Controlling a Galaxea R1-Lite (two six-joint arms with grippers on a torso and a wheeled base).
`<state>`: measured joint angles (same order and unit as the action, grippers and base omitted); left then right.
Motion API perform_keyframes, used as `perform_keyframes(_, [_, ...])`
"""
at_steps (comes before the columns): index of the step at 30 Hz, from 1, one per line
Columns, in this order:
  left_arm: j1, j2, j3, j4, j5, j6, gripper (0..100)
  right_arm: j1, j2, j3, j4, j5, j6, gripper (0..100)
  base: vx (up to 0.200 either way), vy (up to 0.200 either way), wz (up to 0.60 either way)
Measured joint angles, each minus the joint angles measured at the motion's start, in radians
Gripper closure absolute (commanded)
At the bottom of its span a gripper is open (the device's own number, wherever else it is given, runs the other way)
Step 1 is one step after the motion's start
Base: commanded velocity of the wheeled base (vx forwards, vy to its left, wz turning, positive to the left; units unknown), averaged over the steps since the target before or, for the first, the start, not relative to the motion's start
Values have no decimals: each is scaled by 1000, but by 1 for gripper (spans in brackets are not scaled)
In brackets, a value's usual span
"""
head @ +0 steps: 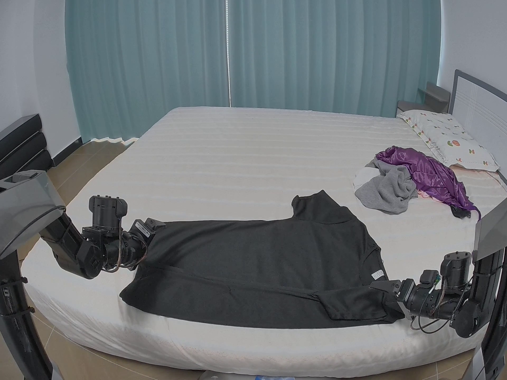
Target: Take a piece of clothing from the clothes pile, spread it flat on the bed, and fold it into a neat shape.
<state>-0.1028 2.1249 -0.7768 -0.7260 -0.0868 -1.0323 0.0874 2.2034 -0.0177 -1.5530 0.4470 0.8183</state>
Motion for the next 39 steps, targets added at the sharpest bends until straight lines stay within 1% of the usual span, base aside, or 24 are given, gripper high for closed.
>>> perform_keyframes(7, [24,-3,25,1,-13,242,0,-1,1,0,0,0,-1,0,0,0,0])
perform_keyframes(10, [29,3,43,-1,-16,287,0,-1,1,0,0,0,-1,0,0,0,0])
perform_keyframes(13, [32,12,51,-2,-17,306,0,-1,1,0,0,0,-1,0,0,0,0])
perform_keyframes(32, [35,57,52,-2,-10,306,0,14,3,0,0,-1,-1,0,0,0,0])
perform_keyframes(33, [35,59,52,-2,-10,306,100,15,3,0,0,-1,-1,0,0,0,0])
perform_keyframes(39, [36,63,53,0,-9,301,100,19,2,0,0,-5,-8,0,0,0,0])
